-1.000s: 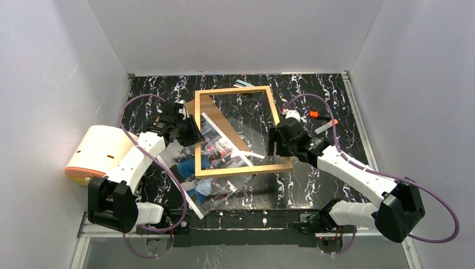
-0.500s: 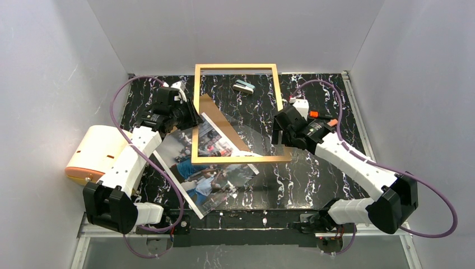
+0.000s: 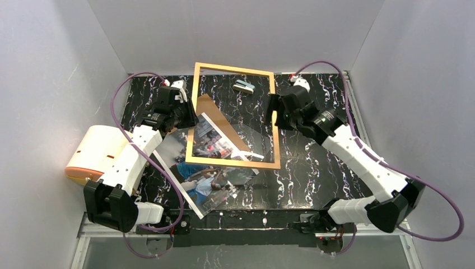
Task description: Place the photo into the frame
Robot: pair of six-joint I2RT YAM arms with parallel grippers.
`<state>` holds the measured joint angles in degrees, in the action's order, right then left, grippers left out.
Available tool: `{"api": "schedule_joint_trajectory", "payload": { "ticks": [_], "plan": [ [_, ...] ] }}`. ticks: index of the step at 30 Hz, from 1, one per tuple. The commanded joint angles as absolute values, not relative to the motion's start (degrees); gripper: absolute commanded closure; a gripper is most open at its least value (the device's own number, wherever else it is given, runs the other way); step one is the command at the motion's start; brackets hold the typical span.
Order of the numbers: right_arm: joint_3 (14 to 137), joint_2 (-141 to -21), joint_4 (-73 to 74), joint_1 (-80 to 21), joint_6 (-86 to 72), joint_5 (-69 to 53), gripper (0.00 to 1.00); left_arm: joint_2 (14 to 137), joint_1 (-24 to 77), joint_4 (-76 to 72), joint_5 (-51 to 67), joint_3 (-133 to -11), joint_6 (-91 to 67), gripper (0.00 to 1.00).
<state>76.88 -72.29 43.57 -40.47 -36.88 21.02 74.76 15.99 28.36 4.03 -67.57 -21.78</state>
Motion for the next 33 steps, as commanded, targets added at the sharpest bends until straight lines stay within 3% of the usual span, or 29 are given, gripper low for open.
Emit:
{"api": "schedule_joint_trajectory", "payload": {
  "ticks": [1, 8, 16, 21, 29, 33],
  "plan": [
    [83.3, -77.9, 42.2, -40.2, -41.0, 12.4, 0.07, 73.6, 16.8, 24.9, 3.3, -69.1, -21.4, 1.0],
    [93.4, -91.8, 27.9, -40.9, -50.3, -4.6, 0.14, 72.3, 21.1, 22.7, -1.7, -67.6, -22.1, 1.0],
    [108.8, -108.7, 26.1, -44.5, -54.2, -1.5, 0.11, 71.8, 23.4, 21.8, -2.7, -66.6, -23.6, 1.0],
    [115.4, -115.6, 26.3, -45.6, -55.8, -2.2, 0.15, 71.1, 23.7, 21.6, -2.5, -66.4, -23.4, 1.0],
    [119.1, -120.3, 22.5, -46.2, -57.0, -5.8, 0.39, 70.6, 23.7, 21.8, -1.9, -65.9, -22.9, 1.0],
    [118.8, -120.5, 19.6, -46.2, -57.4, -7.3, 0.45, 69.7, 23.7, 21.9, -1.1, -65.3, -22.9, 1.0]
  ]
}}
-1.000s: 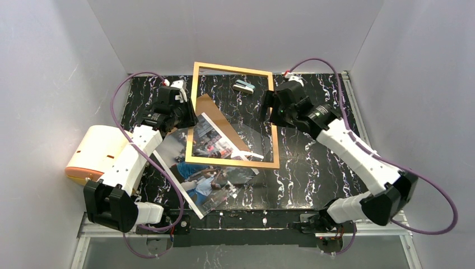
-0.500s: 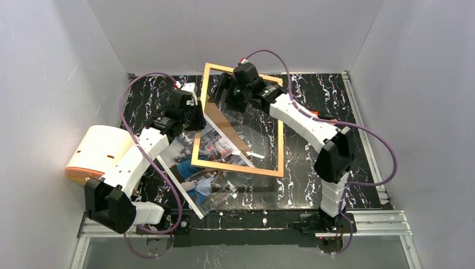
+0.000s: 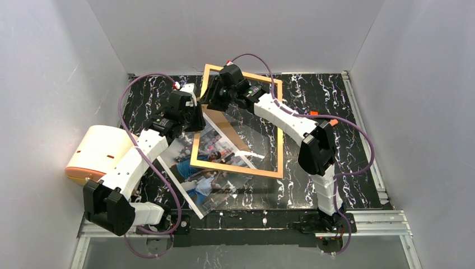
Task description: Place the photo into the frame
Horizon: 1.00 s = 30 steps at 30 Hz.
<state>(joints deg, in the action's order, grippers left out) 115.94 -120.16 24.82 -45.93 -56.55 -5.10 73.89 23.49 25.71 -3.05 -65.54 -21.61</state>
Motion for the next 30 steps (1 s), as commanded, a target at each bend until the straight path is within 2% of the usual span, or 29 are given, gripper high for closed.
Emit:
{"api": "schedule_joint_trajectory", "payload": {
  "ticks": [1, 3, 5, 12, 16, 17, 20, 23, 26, 30],
  "plan": [
    [119.1, -120.7, 19.2, -46.2, -57.4, -7.5, 0.42, 69.4, 23.8, 21.9, -0.9, -65.0, -23.0, 1.0],
    [120.1, -121.4, 19.6, -46.2, -57.9, -8.1, 0.36, 68.9, 23.7, 21.8, -0.9, -64.8, -23.1, 1.0],
    [120.8, -122.1, 19.9, -46.2, -58.3, -8.2, 0.37, 68.6, 23.7, 21.8, -0.8, -64.5, -23.2, 1.0],
    [123.8, -124.1, 22.7, -46.2, -58.4, -8.9, 0.53, 67.5, 23.7, 21.5, 0.0, -64.4, -23.7, 1.0],
    [123.7, -123.3, 22.4, -46.1, -57.9, -8.9, 0.72, 66.7, 23.7, 21.5, 2.2, -64.2, -23.8, 0.98],
    [123.4, -122.6, 22.0, -46.1, -57.7, -9.0, 0.77, 66.5, 23.7, 21.6, 2.4, -64.1, -23.9, 0.94],
    [122.2, -120.4, 20.3, -46.0, -57.0, -9.4, 0.88, 65.4, 23.7, 21.6, 3.0, -64.3, -25.0, 0.74],
    [121.0, -117.8, 19.2, -45.7, -56.9, -9.8, 0.92, 63.5, 23.7, 21.2, 3.9, -64.8, -26.0, 0.48],
    [119.4, -114.5, 17.8, -45.3, -57.1, -10.4, 0.94, 61.8, 23.7, 20.5, 6.7, -66.3, -26.5, 0.29],
    [117.9, -110.5, 16.6, -45.0, -57.7, -10.9, 0.95, 61.2, 23.7, 20.8, 11.7, -69.3, -27.1, 0.15]
  ]
}}
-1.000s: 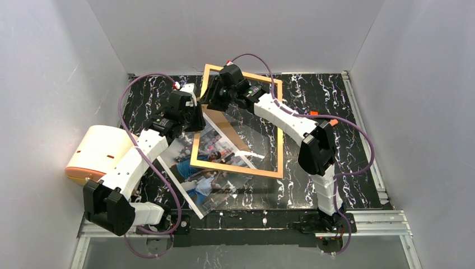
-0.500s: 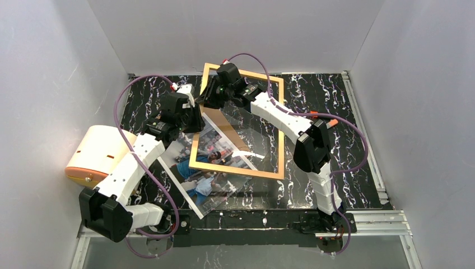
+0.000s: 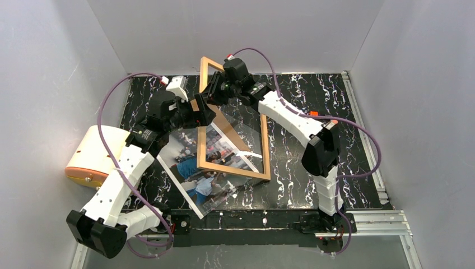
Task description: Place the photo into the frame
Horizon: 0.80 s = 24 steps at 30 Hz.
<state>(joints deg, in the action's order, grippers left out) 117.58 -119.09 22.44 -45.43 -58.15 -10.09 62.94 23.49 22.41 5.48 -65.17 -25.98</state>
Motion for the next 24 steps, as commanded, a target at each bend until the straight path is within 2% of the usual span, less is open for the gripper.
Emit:
{"api": "schedule_joint_trajectory", "payload": {
  "ticks": [1, 6, 20, 24],
  "plan": [
    [117.6, -109.6, 16.4, -44.8, -57.8, -11.1, 0.95, 61.3, 23.7, 20.9, 12.4, -70.3, -27.4, 0.11],
    [117.1, -106.1, 15.3, -43.3, -58.7, -13.0, 0.95, 61.7, 23.7, 21.1, 13.2, -76.1, -30.1, 0.02],
    [106.4, -97.1, 5.9, -33.3, -66.2, -31.1, 0.95, 62.9, 23.7, 10.8, 15.9, -84.3, -41.8, 0.02],
    [105.4, -96.4, 1.0, -31.7, -68.4, -37.8, 0.95, 64.0, 23.7, 18.7, 4.3, -86.1, -43.9, 0.02]
  ]
}}
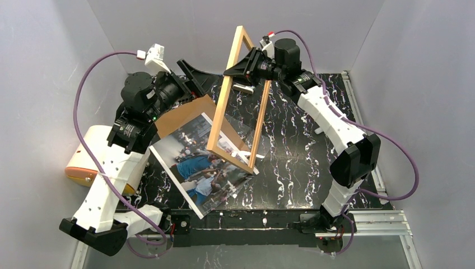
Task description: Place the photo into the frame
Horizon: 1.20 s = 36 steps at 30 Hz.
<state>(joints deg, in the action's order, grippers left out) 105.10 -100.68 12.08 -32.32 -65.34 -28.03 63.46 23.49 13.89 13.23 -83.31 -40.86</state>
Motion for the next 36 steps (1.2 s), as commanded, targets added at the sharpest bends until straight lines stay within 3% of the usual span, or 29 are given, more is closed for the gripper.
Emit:
{"api": "schedule_joint_trajectory", "payload": {
  "ticks": [1, 4, 9, 15, 23, 32, 36],
  "plan": [
    [105.2, -96.3, 0.5, -31.5, -69.3, -38.8, 0.95, 64.2, 23.7, 21.4, -0.8, -86.0, -44.6, 0.02],
    [103.6, -96.3, -4.7, -31.4, -73.3, -42.1, 0.95, 64.9, 23.7, 28.0, -11.1, -84.7, -47.5, 0.02],
    [97.7, -95.5, -15.5, -31.4, -82.9, -45.4, 0.95, 66.5, 23.7, 31.0, -14.4, -80.3, -49.3, 0.02],
    [91.7, -95.7, -26.3, -30.9, -89.2, -49.1, 0.94, 72.0, 23.7, 29.8, -9.6, -74.7, -46.9, 0.02],
    [77.9, -97.9, -56.5, -27.4, -101.4, -54.0, 0.94, 75.0, 23.7, 24.6, -6.6, -67.1, -46.0, 0.02],
    [65.5, -96.9, -67.7, -22.2, -108.7, -54.7, 0.9, 84.0, 23.7, 17.3, -0.2, -65.2, -45.9, 0.02],
    [62.6, -96.7, -71.4, -18.6, -111.5, -56.1, 0.81, 88.9, 23.7, 14.0, 3.9, -64.8, -45.5, 0.02]
  ]
}}
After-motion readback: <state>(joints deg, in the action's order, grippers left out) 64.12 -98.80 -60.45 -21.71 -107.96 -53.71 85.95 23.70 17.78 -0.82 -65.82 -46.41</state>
